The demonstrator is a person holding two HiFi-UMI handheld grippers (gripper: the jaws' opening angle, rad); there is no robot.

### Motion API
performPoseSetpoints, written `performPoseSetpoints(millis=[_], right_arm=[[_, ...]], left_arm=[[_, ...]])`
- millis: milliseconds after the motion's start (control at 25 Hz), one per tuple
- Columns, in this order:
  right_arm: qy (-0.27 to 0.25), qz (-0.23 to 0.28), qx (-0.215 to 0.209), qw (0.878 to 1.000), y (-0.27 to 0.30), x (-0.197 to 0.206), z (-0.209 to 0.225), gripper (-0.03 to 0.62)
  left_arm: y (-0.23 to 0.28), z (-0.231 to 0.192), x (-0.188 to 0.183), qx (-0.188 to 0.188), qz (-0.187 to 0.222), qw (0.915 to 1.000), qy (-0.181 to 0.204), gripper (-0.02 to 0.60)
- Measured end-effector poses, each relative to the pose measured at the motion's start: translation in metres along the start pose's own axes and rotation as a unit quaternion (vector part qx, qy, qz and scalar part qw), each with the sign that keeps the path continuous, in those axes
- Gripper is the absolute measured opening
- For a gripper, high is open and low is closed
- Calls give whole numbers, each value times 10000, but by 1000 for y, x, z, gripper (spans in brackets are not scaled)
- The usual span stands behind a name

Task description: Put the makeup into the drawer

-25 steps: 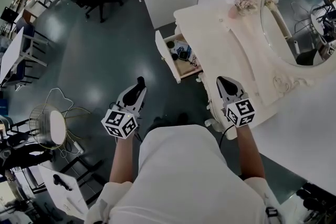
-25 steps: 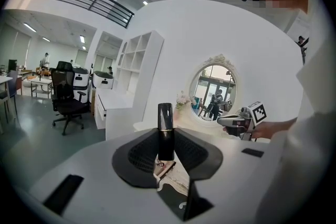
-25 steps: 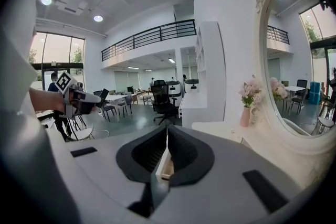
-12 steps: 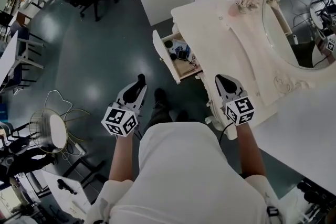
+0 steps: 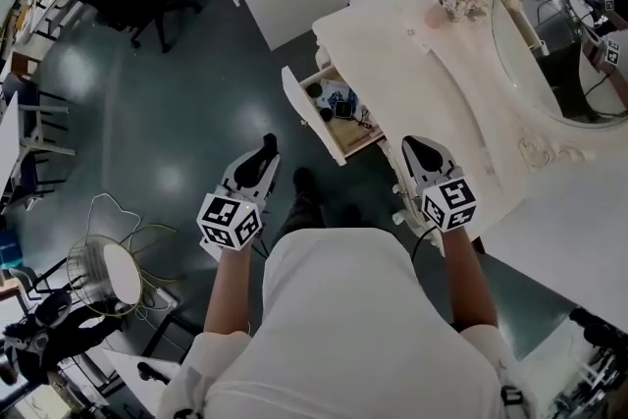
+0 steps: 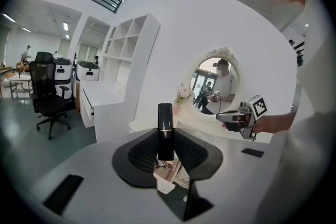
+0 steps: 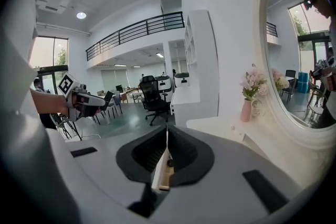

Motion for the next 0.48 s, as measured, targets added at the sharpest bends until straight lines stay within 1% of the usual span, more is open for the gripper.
performPoseSetpoints(millis=[280,480], right_arm=[[285,-110,390,9988,30,-3,-6,31],[421,-233,748,9960,41,-1,-13,31]], left_arm=[[36,-42,-8,491,-391,9975,317,98],[62,-61,-9,980,-645,9919,489,100]])
Point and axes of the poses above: the fingertips, and each gripper's own axes: y forward along the fingers, z to its right, x out of its underside, the point moved 3 cm from there along -y, backward along the fingers, and after that the axes turned 1 degree about -z, right-handed, at the moved point
